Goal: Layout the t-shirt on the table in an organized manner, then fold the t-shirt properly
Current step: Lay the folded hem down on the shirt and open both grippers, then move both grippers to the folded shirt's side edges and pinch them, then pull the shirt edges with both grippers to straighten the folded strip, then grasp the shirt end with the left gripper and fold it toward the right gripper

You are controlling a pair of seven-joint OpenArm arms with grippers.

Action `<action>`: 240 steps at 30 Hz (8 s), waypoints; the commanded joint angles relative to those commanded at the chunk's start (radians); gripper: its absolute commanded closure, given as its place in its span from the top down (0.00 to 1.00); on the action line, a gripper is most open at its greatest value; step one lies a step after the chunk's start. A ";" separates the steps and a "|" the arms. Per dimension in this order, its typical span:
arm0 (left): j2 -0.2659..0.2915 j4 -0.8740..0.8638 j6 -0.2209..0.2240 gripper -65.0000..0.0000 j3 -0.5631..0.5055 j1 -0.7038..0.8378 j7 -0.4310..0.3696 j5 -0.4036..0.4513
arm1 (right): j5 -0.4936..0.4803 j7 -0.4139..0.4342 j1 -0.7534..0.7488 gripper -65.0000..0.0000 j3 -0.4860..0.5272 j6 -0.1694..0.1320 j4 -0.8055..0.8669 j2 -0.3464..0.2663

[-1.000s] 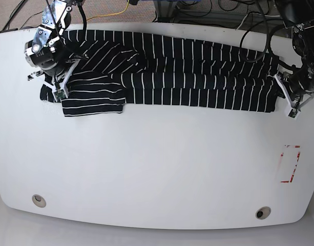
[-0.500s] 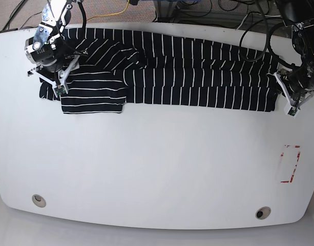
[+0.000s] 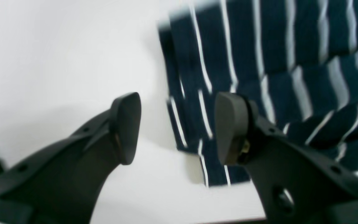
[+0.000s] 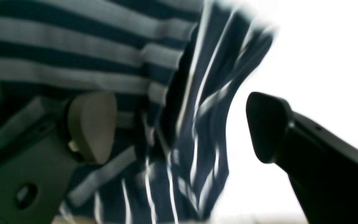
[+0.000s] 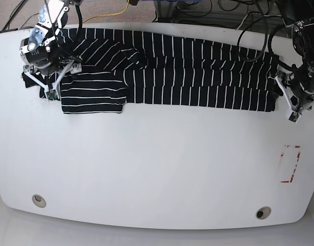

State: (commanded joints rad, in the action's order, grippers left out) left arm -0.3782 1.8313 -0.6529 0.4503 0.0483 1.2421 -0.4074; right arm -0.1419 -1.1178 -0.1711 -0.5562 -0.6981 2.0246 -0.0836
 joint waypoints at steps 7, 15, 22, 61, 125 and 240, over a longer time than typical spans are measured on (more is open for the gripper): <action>0.074 -0.015 0.000 0.53 0.000 -0.054 0.011 0.014 | -0.133 0.006 0.038 0.92 0.000 0.000 -0.060 0.000; 0.092 -0.124 0.000 0.49 -0.080 -0.012 -0.100 0.095 | -0.129 0.064 0.029 0.13 -0.006 0.000 -0.233 0.012; 0.091 -0.265 0.000 0.31 -0.140 0.035 -0.239 0.152 | -0.049 0.157 0.003 0.13 -0.003 0.000 -0.339 0.012; 0.087 -0.457 0.000 0.31 -0.218 -0.258 -0.221 0.166 | 0.002 0.285 0.448 1.00 0.003 0.000 -0.669 -0.183; 0.086 -0.344 0.000 0.31 -0.216 -0.253 -0.203 0.170 | -0.006 0.078 0.497 0.06 0.164 0.000 -0.595 -0.089; 0.028 -0.692 -0.045 0.45 0.034 -0.210 -0.129 -0.270 | -0.230 0.199 0.078 0.07 0.192 0.000 -0.555 -0.169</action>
State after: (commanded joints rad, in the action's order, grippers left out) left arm -0.3506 1.1393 -0.6981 0.4841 -0.1619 1.1132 -0.6774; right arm -0.3721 -0.9183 -0.0928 -0.3644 -0.6981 1.4691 -0.2524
